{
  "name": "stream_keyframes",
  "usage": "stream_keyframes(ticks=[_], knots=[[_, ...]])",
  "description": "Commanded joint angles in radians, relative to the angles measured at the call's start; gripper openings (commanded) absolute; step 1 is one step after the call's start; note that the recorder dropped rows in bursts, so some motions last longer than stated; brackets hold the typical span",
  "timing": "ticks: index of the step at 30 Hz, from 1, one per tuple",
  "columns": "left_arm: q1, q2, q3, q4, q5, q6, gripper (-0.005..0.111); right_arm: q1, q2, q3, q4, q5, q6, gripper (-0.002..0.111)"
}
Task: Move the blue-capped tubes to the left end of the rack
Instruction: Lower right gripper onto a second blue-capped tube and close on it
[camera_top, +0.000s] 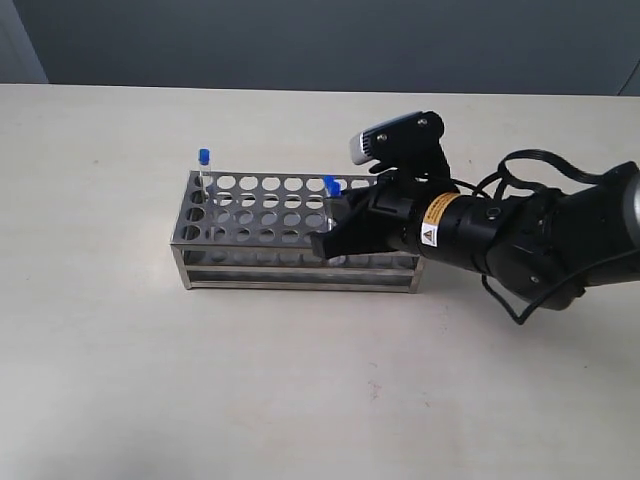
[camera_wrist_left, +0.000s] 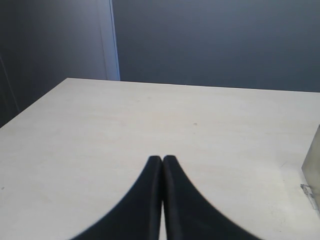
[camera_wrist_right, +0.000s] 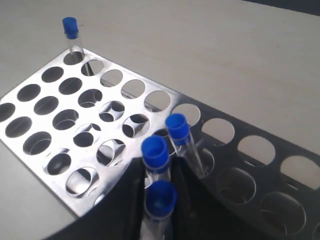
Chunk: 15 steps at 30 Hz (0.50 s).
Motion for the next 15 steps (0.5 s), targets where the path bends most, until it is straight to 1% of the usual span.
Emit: stream_keyframes(ticks=[1,4,7,8,10,12,14,15], knots=[[-0.009,-0.004,0.003,-0.005,0.003,-0.002,0.0,0.008,0.051,0.002,-0.041,0.025,0.048,0.0],[-0.009,-0.004,0.003,-0.005,0.003,-0.002,0.0,0.008,0.055,0.002,-0.065,-0.026,0.047,0.001],[-0.009,-0.004,0.003,-0.005,0.003,-0.002,0.0,0.008,0.055,0.002,-0.075,-0.035,0.047,0.002],[-0.009,-0.004,0.003,-0.005,0.003,-0.002,0.0,0.008,0.055,0.002,-0.079,-0.015,0.049,0.005],[-0.009,-0.004,0.003,-0.005,0.003,-0.002,0.0,0.008,0.055,0.002,-0.079,0.022,0.054,0.018],[-0.009,-0.004,0.003,-0.005,0.003,-0.002,0.0,0.008,0.055,0.002,-0.079,0.055,0.054,0.035],[-0.009,-0.004,0.003,-0.005,0.003,-0.002,0.0,0.008,0.055,0.002,-0.082,0.078,0.054,0.047],[-0.009,-0.004,0.003,-0.003,0.003,-0.002,0.0,0.008,0.055,0.002,-0.082,0.088,0.054,0.051]])
